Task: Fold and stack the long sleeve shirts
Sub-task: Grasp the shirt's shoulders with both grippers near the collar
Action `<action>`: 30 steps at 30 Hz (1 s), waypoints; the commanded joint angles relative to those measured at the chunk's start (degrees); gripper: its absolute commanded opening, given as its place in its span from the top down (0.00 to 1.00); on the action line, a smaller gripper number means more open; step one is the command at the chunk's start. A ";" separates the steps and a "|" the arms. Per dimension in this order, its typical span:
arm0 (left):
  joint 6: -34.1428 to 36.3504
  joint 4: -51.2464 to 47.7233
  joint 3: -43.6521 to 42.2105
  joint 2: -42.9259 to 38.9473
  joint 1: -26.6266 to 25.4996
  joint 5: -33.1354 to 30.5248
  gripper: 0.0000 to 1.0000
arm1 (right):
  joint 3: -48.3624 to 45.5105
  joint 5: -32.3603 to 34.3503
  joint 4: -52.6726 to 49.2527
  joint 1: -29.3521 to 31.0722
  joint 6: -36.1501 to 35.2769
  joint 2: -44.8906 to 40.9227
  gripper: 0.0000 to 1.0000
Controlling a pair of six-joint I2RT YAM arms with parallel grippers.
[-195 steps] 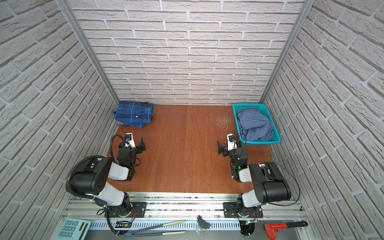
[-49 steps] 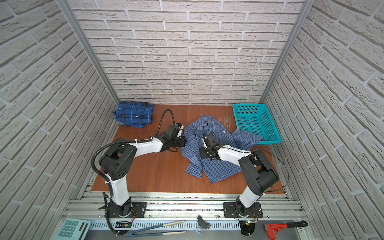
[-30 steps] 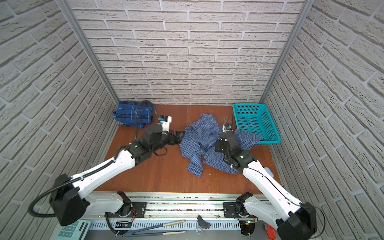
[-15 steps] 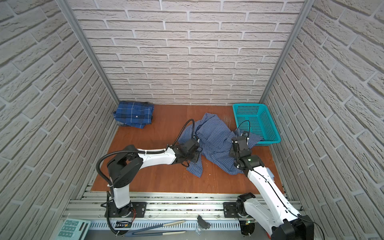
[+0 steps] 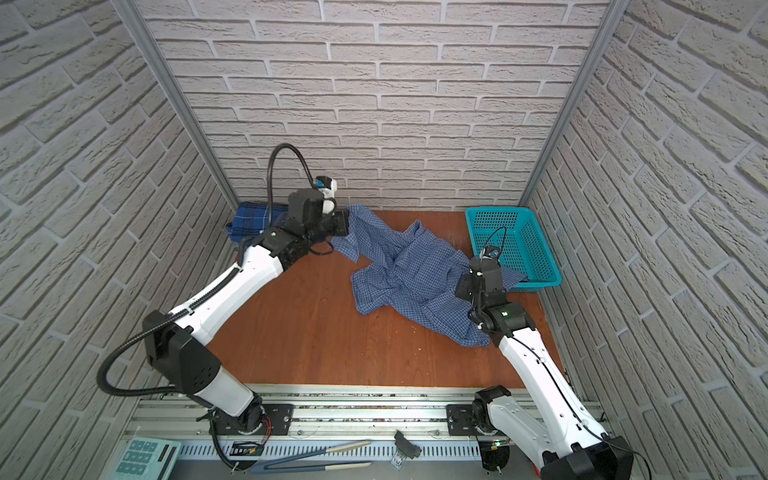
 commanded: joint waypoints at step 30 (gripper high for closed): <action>-15.79 21.55 -45.91 -0.79 -11.71 -5.07 0.05 | -6.27 -10.81 10.00 20.54 2.49 24.88 0.08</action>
